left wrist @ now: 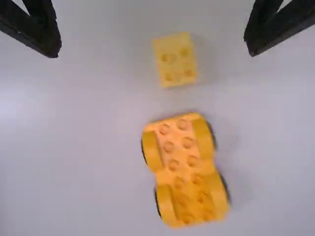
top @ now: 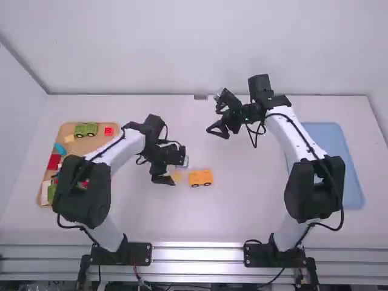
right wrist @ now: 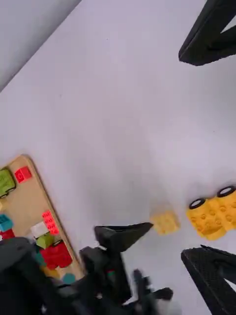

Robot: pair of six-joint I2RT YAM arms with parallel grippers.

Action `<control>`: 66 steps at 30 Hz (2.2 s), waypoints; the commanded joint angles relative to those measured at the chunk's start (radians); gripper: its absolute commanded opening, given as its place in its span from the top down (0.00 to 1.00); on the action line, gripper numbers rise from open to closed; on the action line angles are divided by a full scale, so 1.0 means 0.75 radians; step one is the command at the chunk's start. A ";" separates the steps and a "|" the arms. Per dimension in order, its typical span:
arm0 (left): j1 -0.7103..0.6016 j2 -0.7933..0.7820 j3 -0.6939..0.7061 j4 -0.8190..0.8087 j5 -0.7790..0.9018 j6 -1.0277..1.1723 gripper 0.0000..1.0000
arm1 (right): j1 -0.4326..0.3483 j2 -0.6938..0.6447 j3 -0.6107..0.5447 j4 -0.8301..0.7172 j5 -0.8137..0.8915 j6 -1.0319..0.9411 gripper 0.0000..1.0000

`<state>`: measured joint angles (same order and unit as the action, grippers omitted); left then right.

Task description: Assemble lego blocks to make yellow taxi

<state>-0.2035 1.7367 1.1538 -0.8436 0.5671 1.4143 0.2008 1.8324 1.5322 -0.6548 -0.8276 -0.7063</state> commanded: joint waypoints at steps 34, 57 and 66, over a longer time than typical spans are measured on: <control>0.271 -0.004 -0.321 0.313 0.493 0.228 0.01 | -0.075 -0.002 -0.017 -0.383 -0.184 -0.711 0.01; 0.272 0.225 -0.567 1.011 0.654 -0.177 0.01 | -0.037 -0.002 -0.483 0.067 -0.304 -0.722 0.01; 0.272 0.314 -0.572 1.122 0.609 -0.190 0.01 | -0.041 -0.002 -0.558 0.173 -0.342 -0.730 0.02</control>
<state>0.0021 1.9522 0.7391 -0.0013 1.0161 1.2572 0.1719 1.8324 1.1290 -0.5289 -1.0592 -1.2472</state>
